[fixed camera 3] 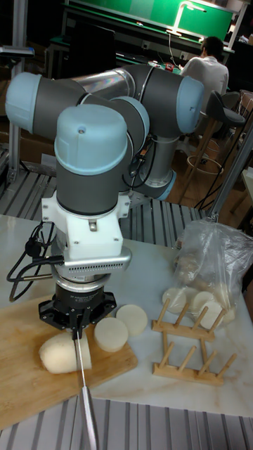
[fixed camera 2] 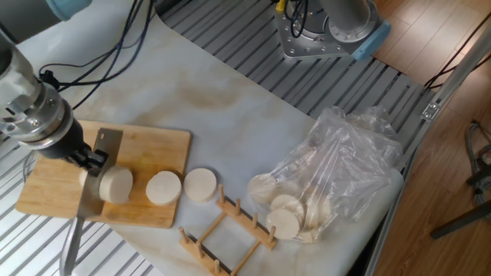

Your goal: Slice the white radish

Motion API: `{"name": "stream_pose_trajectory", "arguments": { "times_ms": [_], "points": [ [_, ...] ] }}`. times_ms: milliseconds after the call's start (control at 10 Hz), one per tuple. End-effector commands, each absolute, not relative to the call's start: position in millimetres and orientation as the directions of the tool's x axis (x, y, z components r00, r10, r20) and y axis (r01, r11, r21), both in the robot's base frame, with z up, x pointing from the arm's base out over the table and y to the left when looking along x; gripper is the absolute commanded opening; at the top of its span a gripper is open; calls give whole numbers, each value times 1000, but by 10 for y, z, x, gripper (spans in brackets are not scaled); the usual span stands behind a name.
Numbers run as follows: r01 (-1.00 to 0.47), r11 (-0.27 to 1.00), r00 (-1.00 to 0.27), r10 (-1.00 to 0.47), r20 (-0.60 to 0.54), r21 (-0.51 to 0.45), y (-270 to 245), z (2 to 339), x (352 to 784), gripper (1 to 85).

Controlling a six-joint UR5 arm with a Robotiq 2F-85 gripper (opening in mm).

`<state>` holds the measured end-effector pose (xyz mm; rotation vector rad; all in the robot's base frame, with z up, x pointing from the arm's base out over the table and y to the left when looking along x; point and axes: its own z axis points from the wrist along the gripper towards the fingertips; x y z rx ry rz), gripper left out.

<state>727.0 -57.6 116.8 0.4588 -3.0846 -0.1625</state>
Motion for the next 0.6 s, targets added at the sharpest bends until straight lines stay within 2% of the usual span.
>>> {"name": "stream_pose_trajectory", "arguments": {
  "times_ms": [0, 300, 500],
  "points": [
    [-335, 934, -941, -324, -99, 124, -443, 1265, 7438, 13],
    [-389, 912, -920, -378, -103, 128, -382, 1224, 7382, 13],
    [-425, 894, -905, -423, -51, 138, -421, 1158, 7165, 13]
  ]
}}
